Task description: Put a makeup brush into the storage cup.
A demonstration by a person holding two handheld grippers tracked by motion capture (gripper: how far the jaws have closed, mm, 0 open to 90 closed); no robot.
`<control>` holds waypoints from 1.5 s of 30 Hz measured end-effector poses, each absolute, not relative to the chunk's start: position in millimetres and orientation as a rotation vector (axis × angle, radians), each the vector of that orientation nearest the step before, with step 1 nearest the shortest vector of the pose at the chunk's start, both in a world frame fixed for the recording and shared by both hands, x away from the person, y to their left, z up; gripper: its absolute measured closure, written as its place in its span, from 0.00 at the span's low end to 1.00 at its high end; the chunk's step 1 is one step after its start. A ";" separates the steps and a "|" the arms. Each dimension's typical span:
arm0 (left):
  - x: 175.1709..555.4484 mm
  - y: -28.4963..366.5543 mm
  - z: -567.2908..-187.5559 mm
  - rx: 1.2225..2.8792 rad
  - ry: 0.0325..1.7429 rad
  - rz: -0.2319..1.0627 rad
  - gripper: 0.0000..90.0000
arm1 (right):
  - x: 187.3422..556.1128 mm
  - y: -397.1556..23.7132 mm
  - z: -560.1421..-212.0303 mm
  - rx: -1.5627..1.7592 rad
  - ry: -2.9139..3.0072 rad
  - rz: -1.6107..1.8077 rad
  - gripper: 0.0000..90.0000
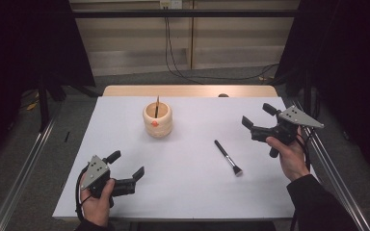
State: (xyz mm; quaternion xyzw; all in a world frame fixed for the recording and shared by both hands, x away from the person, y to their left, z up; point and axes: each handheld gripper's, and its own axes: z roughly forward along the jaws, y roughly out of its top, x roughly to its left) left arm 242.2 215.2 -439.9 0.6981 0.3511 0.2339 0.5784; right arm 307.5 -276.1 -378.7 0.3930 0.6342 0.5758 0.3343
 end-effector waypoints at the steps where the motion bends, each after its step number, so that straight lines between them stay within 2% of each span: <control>1: 242.6 214.8 -440.2 1.643 0.823 0.554 0.02 | 309.2 -275.3 -378.0 1.034 1.655 1.506 0.08; 11: 243.0 214.0 -440.4 1.645 0.818 0.549 0.02 | 322.9 -263.6 -370.6 1.012 1.695 1.503 0.08; 14: 243.8 213.3 -441.0 1.655 0.812 0.539 0.02 | 326.6 -261.0 -370.6 1.013 1.744 1.470 0.02; 21: 244.3 213.1 -441.3 1.664 0.808 0.531 0.02 | 331.0 -263.8 -370.5 1.030 1.818 1.421 0.09; 24: 244.1 212.5 -441.2 1.663 0.810 0.531 0.02 | 333.0 -263.8 -371.5 1.067 1.885 1.397 0.09; 31: 244.1 213.3 -441.3 1.659 0.816 0.531 0.02 | 340.2 -262.0 -369.5 1.103 2.041 1.288 0.17; 37: 244.4 213.0 -441.3 1.662 0.809 0.527 0.02 | 350.1 -263.6 -371.3 1.133 2.160 1.233 0.13; 45: 244.2 212.6 -441.5 1.653 0.816 0.517 0.02 | 360.5 -256.7 -377.9 1.194 2.340 1.074 0.17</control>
